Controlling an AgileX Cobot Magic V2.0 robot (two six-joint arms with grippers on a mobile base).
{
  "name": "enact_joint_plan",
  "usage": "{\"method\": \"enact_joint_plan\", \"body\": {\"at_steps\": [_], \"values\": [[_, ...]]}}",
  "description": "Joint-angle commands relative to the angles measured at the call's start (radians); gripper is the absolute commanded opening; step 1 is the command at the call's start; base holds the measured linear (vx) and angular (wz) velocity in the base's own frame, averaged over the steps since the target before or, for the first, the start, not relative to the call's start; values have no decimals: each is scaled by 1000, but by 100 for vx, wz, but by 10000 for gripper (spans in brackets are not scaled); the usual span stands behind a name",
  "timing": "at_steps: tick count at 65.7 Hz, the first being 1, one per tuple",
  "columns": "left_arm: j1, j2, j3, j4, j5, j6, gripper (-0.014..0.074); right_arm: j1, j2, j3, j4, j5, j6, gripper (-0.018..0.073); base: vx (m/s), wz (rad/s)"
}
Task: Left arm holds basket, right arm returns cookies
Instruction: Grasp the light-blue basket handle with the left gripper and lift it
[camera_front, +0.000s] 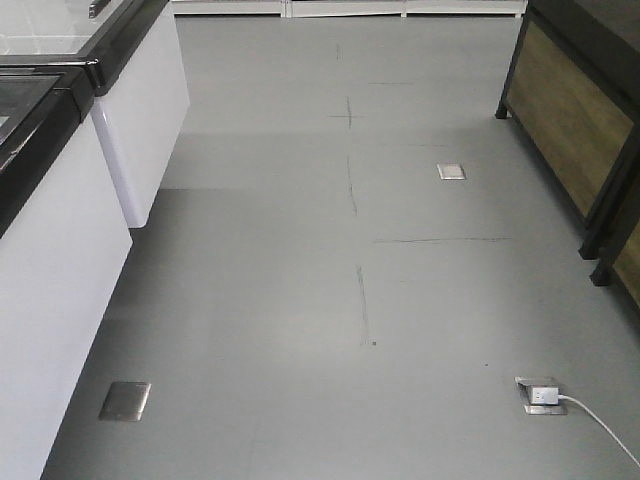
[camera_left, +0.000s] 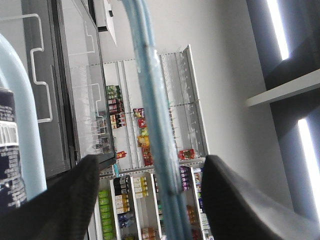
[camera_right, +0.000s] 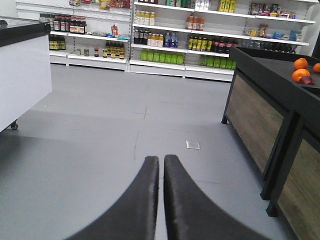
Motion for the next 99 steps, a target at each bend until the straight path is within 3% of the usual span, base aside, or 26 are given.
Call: {"method": "enact_joint_plan", "body": {"at_steps": [1, 33, 75, 91, 99], "values": [[4, -32, -35, -15, -85, -5, 365, -1, -11, 18, -5, -76, -5, -3, 0, 0], [4, -18, -35, -32, -93, -3, -8, -1, -11, 18, -5, -76, -5, -3, 0, 0], [1, -15, -73, -21, -180, -9, -6, -1, -11, 18, -5, -76, -5, -3, 0, 0], [1, -15, -177, 127, -174, -190, -4, -1, -11, 18, -5, -76, -5, -3, 0, 0], [-4, -15, -205, 161, -178, -247, -4, -1, -11, 18, -5, -76, -5, -3, 0, 0]]}}
